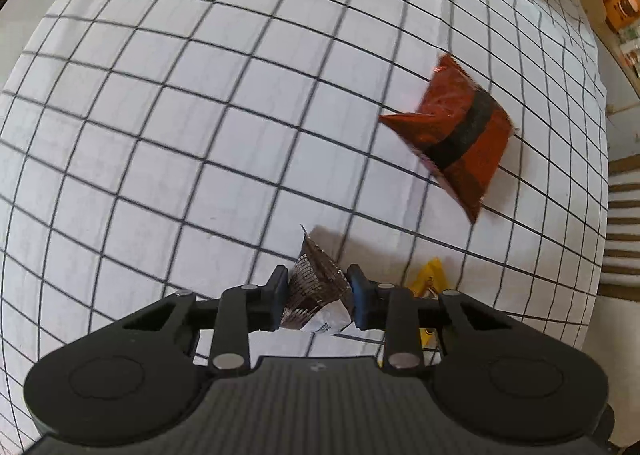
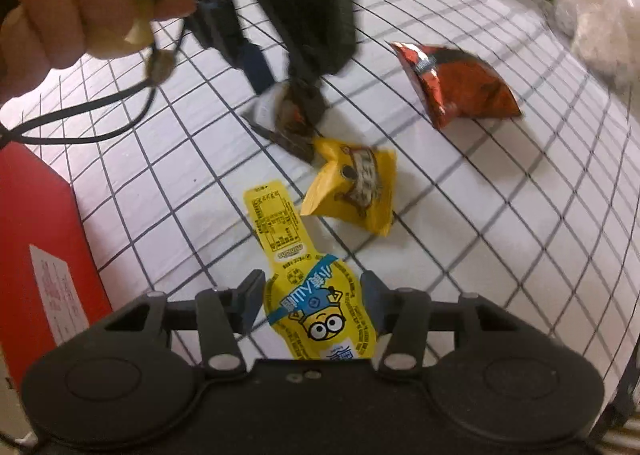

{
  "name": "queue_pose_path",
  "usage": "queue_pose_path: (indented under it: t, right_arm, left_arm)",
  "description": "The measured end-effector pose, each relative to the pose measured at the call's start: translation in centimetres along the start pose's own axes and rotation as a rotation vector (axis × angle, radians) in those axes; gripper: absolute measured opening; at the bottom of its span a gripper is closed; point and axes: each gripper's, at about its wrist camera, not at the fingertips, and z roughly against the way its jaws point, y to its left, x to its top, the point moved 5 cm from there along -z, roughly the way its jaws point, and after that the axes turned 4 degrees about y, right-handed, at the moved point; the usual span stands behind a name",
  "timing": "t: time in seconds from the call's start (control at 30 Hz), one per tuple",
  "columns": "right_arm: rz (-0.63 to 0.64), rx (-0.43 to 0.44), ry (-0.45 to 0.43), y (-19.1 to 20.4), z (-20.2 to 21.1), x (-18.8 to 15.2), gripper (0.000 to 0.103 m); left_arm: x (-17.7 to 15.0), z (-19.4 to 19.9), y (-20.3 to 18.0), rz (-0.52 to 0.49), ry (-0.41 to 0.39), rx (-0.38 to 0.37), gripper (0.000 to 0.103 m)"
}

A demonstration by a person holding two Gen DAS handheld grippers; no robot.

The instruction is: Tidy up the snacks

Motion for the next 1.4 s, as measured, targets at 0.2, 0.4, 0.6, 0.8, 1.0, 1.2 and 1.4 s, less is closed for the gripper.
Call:
queue_pose_path:
  t: [0.2,0.4,0.6,0.8,1.0,1.2,1.4]
  right_arm:
    - [-0.037,-0.002,-0.004,-0.5,0.8,-1.7,0.051]
    - [-0.111,-0.020,-0.047,-1.3,2.4,-2.6,0.051]
    - [-0.164,-0.039,-0.085,-1.6,4.3,-3.2,0.051]
    - [-0.214,-0.074,-0.136,-1.0,7.1,-4.0,0.051]
    - [-0.249,-0.102,-0.177,-0.4,9.9,-4.3,0.051]
    - [-0.265,-0.125,-0.198,1.3,12.5,-4.7,0.051]
    - [-0.309,-0.120,-0.215,3.3,14.4,-5.6,0.051]
  left_arm:
    - [-0.4,0.5,2.0,0.034,0.002,-0.012,0.029]
    - [-1.0,0.9,4.0,0.071,-0.009,-0.026,0.028]
    - [-1.7,2.9,4.6,0.065,-0.048,-0.041,0.028]
    - [-2.3,6.0,4.3,0.037,-0.118,-0.065,0.028]
    - [-3.4,9.3,2.9,-0.022,-0.174,-0.086,0.028]
    - [-6.1,12.4,1.6,-0.114,-0.208,-0.066,0.028]
    - [-9.1,14.1,1.1,-0.193,-0.221,-0.067,0.028]
